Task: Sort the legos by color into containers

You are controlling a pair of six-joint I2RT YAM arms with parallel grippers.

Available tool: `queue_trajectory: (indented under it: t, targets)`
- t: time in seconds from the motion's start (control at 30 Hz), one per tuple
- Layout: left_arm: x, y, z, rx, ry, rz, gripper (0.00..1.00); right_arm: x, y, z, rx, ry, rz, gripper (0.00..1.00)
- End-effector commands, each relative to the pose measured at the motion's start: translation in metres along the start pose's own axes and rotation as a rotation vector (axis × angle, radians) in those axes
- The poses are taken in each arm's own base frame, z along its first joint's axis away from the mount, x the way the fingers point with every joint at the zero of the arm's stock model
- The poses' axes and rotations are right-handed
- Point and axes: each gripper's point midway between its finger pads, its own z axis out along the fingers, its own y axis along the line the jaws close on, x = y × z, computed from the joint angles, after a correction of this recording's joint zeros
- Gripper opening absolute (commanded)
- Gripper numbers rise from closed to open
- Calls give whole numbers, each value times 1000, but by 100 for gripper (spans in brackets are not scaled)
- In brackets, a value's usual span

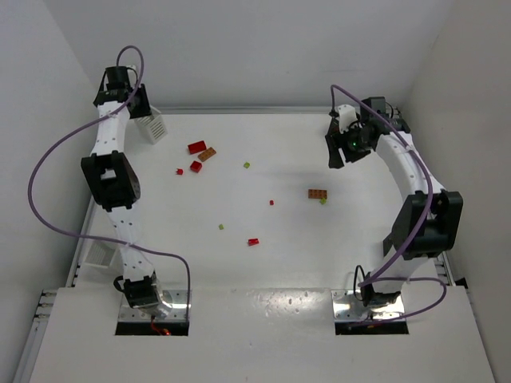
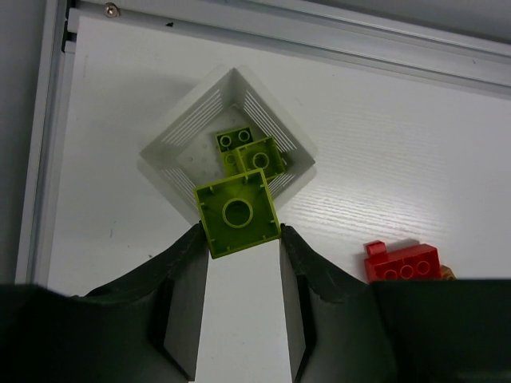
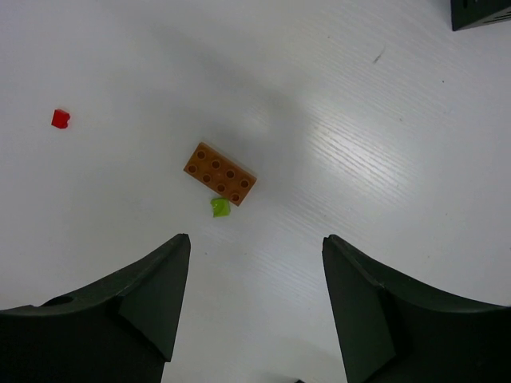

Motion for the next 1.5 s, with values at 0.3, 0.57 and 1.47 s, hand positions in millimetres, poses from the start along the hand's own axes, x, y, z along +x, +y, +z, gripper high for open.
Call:
queue_trajectory:
  t: [0.3,0.57,1.47]
  targets:
    - [-45,24,9,-97,-161,41,75,-1,13,-1,-48,12,-115,66]
    - [-78,-17,-61,78,-269,79,74,33,83,-7,-247,67,-325,62]
    - [-26,-49,-192,254,-311,35,74,138,65,59,-27,496,-210,53]
